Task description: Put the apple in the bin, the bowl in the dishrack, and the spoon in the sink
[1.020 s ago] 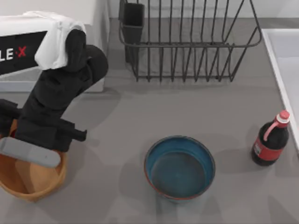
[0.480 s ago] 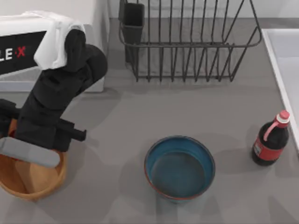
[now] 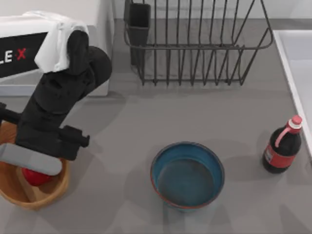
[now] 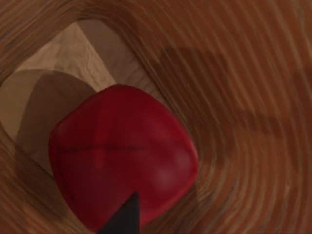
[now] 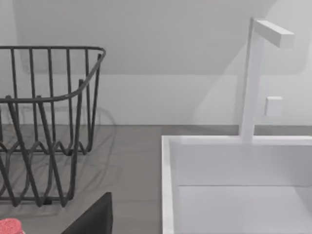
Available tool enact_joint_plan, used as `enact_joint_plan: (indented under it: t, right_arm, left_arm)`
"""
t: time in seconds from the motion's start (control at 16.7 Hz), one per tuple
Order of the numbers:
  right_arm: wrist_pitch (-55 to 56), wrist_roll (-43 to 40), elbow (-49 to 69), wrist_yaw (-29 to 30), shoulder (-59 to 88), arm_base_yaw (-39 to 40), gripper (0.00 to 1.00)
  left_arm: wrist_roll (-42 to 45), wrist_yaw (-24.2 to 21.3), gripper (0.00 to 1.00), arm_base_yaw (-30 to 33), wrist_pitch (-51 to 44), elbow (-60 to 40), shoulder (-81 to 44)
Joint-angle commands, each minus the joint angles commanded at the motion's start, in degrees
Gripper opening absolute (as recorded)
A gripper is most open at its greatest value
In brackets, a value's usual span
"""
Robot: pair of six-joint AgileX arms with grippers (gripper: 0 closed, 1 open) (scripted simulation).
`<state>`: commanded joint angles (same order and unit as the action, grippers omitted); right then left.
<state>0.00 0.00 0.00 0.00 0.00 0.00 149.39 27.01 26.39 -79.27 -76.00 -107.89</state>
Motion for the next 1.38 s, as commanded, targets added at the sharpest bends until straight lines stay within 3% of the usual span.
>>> enact_joint_plan:
  t: [0.36, 0.66, 0.96, 1.38]
  right_arm:
    - [0.00, 0.00, 0.00, 0.00, 0.00, 0.00, 1.00]
    - [0.00, 0.00, 0.00, 0.00, 0.00, 0.00, 1.00]
    - [0.00, 0.00, 0.00, 0.00, 0.00, 0.00, 1.00]
    - [0.00, 0.00, 0.00, 0.00, 0.00, 0.00, 1.00]
  left_arm:
    - [-0.71, 0.02, 1.00, -0.08, 0.39, 0.39, 0.13]
    - [-12.51, -2.14, 1.00, -3.40, 9.79, 7.92, 4.57]
    - [-38.86, -6.58, 1.00, -9.22, 26.55, 22.22, 20.37]
    - [-94.08, -15.27, 1.00, -18.09, 52.99, 47.03, 59.74]
